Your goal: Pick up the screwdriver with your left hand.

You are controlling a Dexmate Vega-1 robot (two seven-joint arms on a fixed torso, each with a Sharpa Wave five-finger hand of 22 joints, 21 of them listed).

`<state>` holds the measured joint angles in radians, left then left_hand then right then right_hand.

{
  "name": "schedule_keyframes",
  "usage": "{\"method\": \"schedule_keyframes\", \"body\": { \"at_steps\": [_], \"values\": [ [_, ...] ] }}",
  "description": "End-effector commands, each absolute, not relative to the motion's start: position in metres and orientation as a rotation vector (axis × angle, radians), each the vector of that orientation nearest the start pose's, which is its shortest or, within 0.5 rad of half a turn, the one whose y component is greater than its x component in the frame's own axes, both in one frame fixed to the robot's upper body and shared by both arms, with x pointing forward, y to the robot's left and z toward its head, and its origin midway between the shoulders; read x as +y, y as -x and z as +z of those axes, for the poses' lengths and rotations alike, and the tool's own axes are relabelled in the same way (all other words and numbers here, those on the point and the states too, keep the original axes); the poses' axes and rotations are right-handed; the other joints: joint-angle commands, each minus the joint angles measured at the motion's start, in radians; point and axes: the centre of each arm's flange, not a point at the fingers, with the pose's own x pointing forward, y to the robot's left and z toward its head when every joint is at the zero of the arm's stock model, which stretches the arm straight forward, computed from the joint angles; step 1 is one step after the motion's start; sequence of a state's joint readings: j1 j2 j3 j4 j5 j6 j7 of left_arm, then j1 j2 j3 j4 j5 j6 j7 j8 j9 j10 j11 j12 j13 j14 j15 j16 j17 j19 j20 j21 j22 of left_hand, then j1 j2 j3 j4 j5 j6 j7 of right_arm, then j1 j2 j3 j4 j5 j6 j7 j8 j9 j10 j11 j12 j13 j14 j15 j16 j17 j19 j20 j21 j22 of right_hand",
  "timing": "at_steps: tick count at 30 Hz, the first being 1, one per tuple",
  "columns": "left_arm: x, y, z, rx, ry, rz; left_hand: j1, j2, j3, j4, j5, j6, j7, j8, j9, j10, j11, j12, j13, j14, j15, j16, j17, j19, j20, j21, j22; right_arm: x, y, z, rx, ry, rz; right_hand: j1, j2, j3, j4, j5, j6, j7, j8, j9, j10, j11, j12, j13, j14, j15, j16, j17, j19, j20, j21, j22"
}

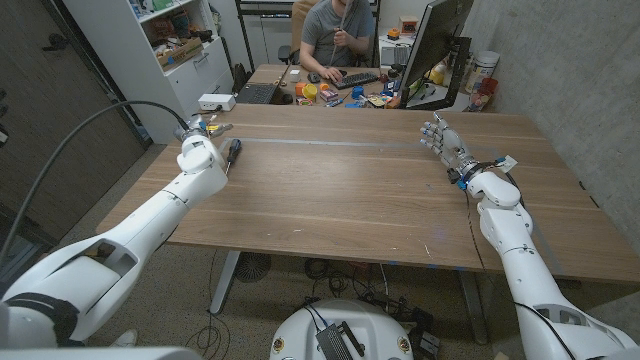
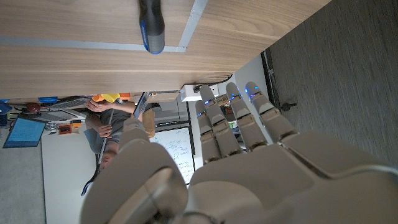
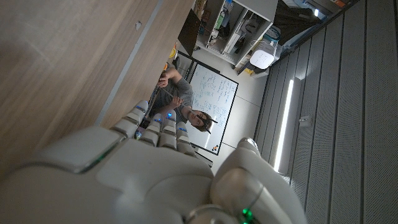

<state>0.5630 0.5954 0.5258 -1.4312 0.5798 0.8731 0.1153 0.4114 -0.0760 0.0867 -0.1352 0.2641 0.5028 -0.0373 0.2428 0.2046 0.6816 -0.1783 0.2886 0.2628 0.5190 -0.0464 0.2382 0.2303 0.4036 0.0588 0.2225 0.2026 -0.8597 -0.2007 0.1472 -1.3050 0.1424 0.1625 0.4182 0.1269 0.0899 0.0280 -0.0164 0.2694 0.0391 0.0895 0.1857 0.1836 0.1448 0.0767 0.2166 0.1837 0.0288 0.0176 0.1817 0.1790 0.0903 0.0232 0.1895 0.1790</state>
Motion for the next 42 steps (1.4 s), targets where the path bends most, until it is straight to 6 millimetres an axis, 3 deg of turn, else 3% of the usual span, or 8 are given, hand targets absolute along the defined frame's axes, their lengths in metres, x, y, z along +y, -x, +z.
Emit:
{"method": "schedule_keyframes", "body": {
  "at_steps": [1,23,42],
  "values": [
    [0.386,-0.670,0.068,0.016,-1.183,0.719,0.012,0.001,-0.003,-0.001,0.006,0.009,0.002,0.002,0.003,0.004,-0.004,0.002,0.002,0.004,-0.086,0.007,0.002,0.007,-0.002,0.009,0.001,-0.338,-0.648,-0.004,-0.619,0.119,0.213,0.013,0.002,-0.001,-0.004,-0.002,-0.003,0.000,0.005,0.004,0.003,0.000,0.004,0.005,0.009,0.000,0.005,0.002,0.002,0.005,0.008,0.002],
    [0.382,-0.700,0.064,0.074,-1.235,0.713,0.025,-0.010,-0.009,-0.004,0.014,0.018,-0.005,0.002,0.003,0.010,-0.013,0.004,0.006,-0.004,-0.093,0.002,0.002,0.006,-0.003,0.010,0.001,-0.346,-0.646,-0.002,-0.624,0.140,0.200,0.011,0.000,-0.003,-0.005,-0.003,-0.007,0.000,0.004,0.004,0.007,-0.002,0.005,0.005,0.011,-0.005,0.005,0.002,0.002,0.009,0.008,0.002],
    [0.361,-0.730,0.068,0.086,-1.321,0.677,0.031,-0.006,-0.009,-0.003,0.020,0.036,-0.009,0.006,0.003,0.021,-0.019,0.008,0.008,0.006,-0.098,0.005,0.002,0.012,-0.008,0.012,0.002,-0.350,-0.638,-0.002,-0.643,0.125,0.194,0.010,0.000,-0.005,-0.005,-0.005,-0.008,0.000,0.005,0.004,0.013,-0.003,0.007,0.004,0.024,-0.010,0.009,0.003,0.002,0.008,0.008,0.002]
  ]
}}
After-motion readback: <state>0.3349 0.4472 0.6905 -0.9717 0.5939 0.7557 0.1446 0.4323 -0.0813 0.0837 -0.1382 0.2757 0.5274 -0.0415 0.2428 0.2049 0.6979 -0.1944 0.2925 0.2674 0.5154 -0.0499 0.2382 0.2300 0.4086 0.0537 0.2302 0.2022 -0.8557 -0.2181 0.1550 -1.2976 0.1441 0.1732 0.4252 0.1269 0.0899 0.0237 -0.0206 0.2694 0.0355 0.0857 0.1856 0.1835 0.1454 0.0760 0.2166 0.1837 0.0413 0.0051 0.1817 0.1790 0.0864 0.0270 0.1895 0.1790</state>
